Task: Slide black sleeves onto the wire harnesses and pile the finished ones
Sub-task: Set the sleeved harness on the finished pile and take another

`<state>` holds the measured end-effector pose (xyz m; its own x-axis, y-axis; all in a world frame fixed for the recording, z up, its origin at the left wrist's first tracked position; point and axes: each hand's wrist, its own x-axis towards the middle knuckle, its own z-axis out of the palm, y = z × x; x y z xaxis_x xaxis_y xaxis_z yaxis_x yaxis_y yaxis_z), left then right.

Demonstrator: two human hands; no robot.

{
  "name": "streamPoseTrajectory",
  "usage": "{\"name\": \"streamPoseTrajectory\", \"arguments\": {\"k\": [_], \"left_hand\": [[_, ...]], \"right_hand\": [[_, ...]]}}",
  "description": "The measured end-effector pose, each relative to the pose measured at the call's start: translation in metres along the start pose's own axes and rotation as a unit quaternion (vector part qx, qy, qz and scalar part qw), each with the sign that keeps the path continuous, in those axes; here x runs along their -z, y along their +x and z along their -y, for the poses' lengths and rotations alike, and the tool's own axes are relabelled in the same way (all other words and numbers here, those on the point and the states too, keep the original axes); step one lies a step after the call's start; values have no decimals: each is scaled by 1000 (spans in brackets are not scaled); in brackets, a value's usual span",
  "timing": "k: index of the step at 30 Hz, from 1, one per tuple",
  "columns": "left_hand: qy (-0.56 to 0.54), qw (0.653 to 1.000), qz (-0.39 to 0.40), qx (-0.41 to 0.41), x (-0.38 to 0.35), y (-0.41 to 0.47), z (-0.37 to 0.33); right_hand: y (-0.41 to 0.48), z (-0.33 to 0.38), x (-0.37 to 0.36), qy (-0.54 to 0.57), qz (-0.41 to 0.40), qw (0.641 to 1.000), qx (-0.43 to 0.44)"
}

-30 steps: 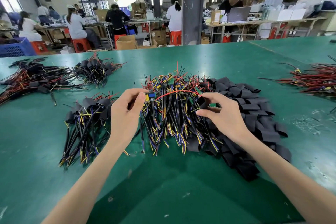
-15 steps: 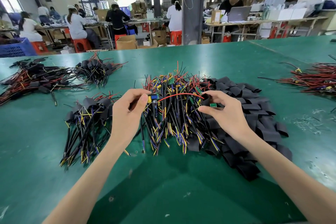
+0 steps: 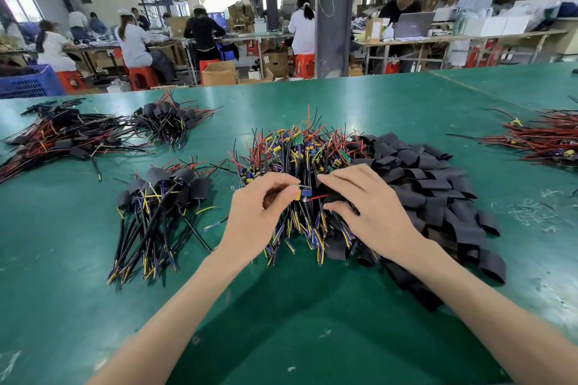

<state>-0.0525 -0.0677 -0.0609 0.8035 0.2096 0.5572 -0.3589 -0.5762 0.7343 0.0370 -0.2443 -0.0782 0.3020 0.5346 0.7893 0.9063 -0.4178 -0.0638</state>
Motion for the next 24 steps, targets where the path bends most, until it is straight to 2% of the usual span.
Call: {"name": "streamPoseTrajectory", "arguments": {"k": [15, 21, 24], "left_hand": [[-3, 999, 39, -5, 0, -2, 1], [-16, 999, 31, -3, -2, -1, 1], [-28, 999, 41, 14, -3, -2, 1]], "right_hand": [[0, 5, 2, 77, 36, 996, 1], [1, 9, 6, 152, 65, 985, -50], [1, 10, 6, 154, 63, 984, -58]]}}
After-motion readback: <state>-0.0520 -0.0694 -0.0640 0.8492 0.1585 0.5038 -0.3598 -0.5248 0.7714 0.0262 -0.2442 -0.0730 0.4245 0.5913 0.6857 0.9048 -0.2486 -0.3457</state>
